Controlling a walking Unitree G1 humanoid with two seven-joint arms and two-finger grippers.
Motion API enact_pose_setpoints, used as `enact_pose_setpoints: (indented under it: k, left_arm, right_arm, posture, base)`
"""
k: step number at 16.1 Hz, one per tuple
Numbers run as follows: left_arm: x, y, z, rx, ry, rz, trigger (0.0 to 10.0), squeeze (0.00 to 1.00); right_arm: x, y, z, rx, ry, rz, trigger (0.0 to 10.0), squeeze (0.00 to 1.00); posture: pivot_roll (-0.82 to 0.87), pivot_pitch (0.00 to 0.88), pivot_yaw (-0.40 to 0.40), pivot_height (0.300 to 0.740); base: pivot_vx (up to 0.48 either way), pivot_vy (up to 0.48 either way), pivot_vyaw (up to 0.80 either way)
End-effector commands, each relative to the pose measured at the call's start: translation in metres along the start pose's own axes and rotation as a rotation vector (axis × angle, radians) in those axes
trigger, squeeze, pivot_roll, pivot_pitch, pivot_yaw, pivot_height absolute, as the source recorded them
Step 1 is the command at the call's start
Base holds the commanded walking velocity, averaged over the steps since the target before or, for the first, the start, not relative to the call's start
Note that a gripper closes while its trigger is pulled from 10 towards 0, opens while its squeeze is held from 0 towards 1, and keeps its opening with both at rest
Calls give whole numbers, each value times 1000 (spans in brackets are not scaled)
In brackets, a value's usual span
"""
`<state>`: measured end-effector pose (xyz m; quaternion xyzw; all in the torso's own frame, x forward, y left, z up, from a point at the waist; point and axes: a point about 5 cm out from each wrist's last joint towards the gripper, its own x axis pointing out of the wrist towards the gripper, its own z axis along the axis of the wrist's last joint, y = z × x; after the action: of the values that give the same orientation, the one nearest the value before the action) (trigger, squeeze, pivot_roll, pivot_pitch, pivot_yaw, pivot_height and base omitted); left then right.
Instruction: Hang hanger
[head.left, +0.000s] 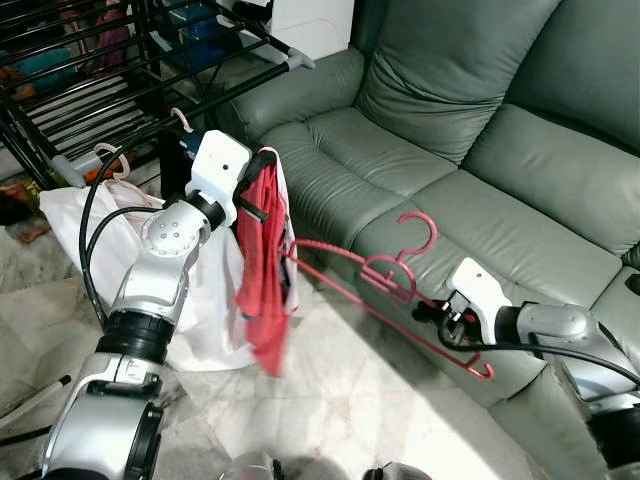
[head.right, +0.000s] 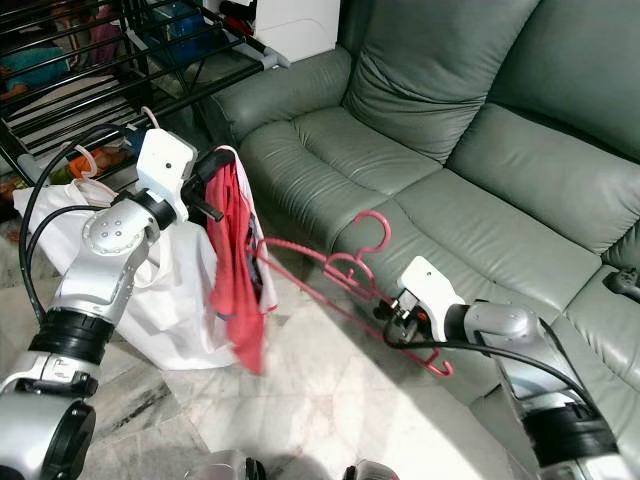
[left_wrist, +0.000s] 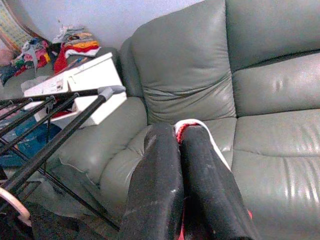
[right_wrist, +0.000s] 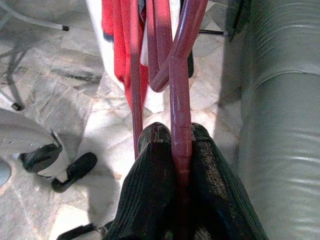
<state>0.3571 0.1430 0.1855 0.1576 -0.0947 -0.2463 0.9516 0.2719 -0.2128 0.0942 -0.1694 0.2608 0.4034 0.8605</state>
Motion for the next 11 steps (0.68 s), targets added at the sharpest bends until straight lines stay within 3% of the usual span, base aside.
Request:
enact_pose_setpoints:
  k: [1, 6, 8, 11]
  left_arm:
    - [0, 1, 8, 4, -28, -10, 10000, 0]
    - [-1, -5, 20, -34, -83, -52, 10000, 0]
    - [1, -20, 45, -103, -191, -130, 10000, 0]
    - [-1, -41, 68, -142, -248, -248, 10000, 0]
  right_arm:
    - [2, -3, 5, -18, -15, -19, 10000, 0]
    - [4, -9, 5, -9, -24, -66, 10000, 0]
    - [14, -9, 1, 81, -52, -106, 10000, 0]
    - [28, -20, -4, 199, -73, -238, 10000, 0]
  posture:
    - [-17, 7, 58, 740]
    - [-20, 11, 56, 740]
    - [-17, 14, 50, 740]
    - [-13, 15, 49, 740]
  base:
    - [0, 0, 0]
    - [0, 0, 0]
    - [0, 0, 0]
    - [0, 0, 0]
